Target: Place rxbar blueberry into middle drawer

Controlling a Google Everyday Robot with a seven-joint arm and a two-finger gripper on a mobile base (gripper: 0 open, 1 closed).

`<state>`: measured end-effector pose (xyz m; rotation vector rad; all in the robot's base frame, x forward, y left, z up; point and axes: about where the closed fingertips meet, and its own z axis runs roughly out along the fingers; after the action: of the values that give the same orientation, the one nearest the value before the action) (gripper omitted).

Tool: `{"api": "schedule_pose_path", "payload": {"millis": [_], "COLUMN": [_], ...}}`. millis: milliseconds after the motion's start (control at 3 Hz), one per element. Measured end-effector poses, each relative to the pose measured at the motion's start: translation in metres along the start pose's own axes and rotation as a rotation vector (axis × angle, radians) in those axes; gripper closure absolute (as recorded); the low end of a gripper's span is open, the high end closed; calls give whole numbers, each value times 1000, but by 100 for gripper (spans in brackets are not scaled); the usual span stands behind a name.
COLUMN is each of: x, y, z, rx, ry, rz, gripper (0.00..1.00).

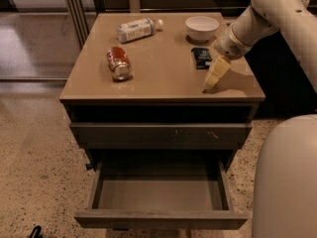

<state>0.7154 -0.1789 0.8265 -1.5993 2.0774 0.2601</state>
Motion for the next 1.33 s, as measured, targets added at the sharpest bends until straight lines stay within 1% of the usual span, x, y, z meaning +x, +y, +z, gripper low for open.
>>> {"api": "schedule_pose_path", "payload": {"millis": [333, 667, 1000, 1333], "x": [0, 0, -25, -27], "y": [0, 7, -1, -7], "z": [1, 4, 25, 23], "rx": [-1, -41, -120, -104], "ry": [0, 7, 30, 22], "rz": [0, 8, -39, -40], "gripper": [0, 0, 0, 0]}}
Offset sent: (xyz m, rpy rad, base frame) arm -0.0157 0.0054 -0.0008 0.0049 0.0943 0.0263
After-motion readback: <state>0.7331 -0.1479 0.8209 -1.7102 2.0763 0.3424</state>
